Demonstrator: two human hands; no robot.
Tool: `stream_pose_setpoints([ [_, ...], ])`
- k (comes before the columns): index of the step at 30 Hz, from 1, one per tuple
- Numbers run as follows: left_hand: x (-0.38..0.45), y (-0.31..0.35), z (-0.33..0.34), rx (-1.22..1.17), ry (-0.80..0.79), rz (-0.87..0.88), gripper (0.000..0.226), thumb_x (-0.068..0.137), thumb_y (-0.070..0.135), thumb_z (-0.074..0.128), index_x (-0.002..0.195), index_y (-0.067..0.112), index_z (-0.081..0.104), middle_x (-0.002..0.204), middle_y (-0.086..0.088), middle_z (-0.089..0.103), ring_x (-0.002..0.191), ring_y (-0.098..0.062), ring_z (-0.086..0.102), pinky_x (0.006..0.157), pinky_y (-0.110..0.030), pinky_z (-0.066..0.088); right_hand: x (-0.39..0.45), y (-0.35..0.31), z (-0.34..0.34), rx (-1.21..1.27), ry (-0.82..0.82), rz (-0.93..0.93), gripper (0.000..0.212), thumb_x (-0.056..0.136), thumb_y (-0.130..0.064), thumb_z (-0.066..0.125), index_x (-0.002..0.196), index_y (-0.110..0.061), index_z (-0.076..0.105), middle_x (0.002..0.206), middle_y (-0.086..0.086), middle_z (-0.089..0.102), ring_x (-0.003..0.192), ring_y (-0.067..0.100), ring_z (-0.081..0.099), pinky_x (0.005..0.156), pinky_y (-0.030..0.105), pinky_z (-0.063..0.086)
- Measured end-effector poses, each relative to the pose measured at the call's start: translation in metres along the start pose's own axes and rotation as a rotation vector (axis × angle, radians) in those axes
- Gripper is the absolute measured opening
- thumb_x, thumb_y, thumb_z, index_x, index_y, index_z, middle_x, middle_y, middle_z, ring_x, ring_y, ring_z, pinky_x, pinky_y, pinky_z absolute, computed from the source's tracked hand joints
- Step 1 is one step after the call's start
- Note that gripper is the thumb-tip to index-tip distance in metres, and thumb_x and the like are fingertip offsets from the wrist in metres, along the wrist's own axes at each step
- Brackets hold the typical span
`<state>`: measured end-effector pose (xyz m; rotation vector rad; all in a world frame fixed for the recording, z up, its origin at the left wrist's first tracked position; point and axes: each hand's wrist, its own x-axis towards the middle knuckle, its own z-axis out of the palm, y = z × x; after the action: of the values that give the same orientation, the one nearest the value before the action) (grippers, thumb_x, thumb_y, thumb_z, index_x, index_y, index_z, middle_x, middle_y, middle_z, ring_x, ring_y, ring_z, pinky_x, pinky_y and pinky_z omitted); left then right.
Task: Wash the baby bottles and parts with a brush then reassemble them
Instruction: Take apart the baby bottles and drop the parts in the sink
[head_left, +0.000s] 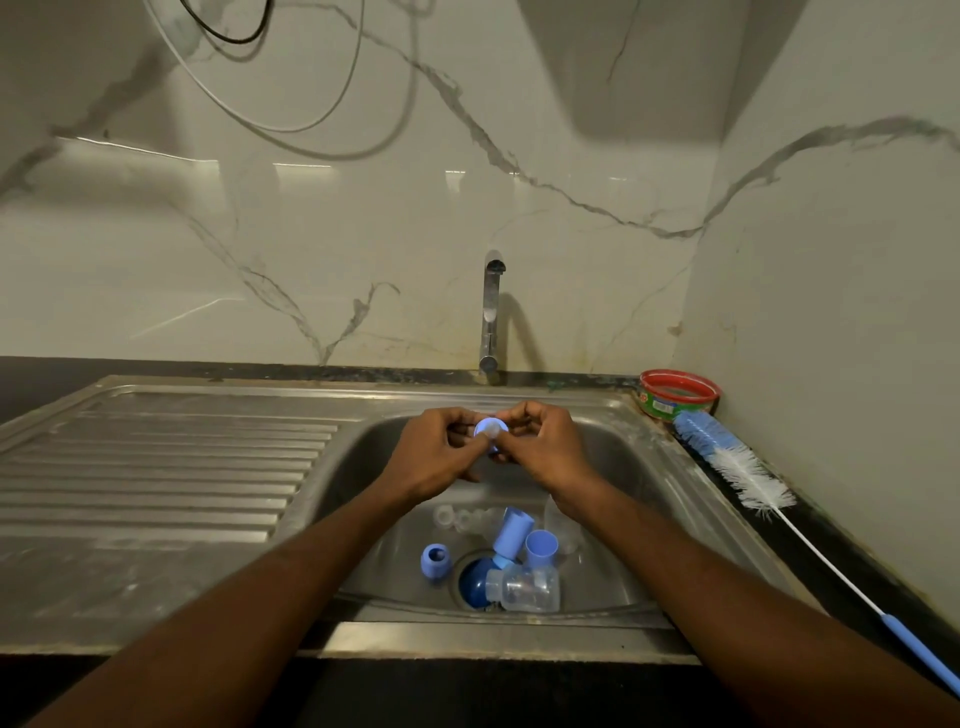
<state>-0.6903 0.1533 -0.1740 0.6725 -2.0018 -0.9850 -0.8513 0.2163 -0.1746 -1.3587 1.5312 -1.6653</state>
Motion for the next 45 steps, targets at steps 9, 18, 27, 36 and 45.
stream_pose_setpoints([
  [9,0.002,0.0,0.002,0.043,0.188,-0.058,0.029,0.085,0.028,0.082,0.105,0.01,0.074,0.081,-0.004,0.076,0.072,-0.013,0.074,0.056,-0.029,0.062,-0.004,-0.008,-0.003,-0.112,-0.168,-0.074,0.035,0.083,0.002,0.076,0.115,-0.011,0.07,0.107,0.003,0.075,0.096,0.014,0.073,0.084,0.028,0.06],
  [18,0.005,-0.009,0.0,0.191,0.215,-0.033,0.026,0.087,0.038,0.078,0.103,0.019,0.069,0.087,0.004,0.074,0.076,-0.009,0.071,0.062,-0.025,0.059,-0.006,-0.008,0.005,0.093,-0.191,-0.002,0.024,0.092,-0.009,0.072,0.115,-0.005,0.071,0.107,0.009,0.075,0.099,0.022,0.074,0.085,0.033,0.061],
  [27,0.008,-0.011,0.004,0.295,0.106,0.1,0.023,0.097,0.02,0.066,0.119,0.012,0.069,0.101,-0.006,0.074,0.077,-0.014,0.072,0.062,-0.035,0.063,-0.001,-0.002,0.0,-0.025,-0.111,-0.008,0.028,0.086,-0.005,0.077,0.114,-0.007,0.069,0.1,0.011,0.073,0.087,0.019,0.075,0.079,0.031,0.062],
  [36,0.008,-0.004,0.004,0.258,-0.089,0.193,0.04,0.098,0.003,0.057,0.136,0.015,0.063,0.108,0.002,0.073,0.091,0.005,0.069,0.078,-0.012,0.054,-0.003,-0.001,0.007,-0.499,0.027,-0.258,0.035,0.076,-0.022,0.081,0.109,-0.023,0.069,0.089,-0.011,0.069,0.079,0.001,0.065,0.068,0.007,0.047],
  [45,0.0,0.003,0.005,0.151,-0.292,0.159,0.035,0.102,0.008,0.053,0.13,0.026,0.062,0.118,0.009,0.069,0.11,-0.004,0.066,0.093,-0.021,0.054,0.002,0.005,-0.006,-0.712,0.061,-0.218,0.035,0.075,-0.019,0.082,0.108,-0.019,0.071,0.107,0.0,0.066,0.09,0.006,0.053,0.066,0.003,0.034],
])
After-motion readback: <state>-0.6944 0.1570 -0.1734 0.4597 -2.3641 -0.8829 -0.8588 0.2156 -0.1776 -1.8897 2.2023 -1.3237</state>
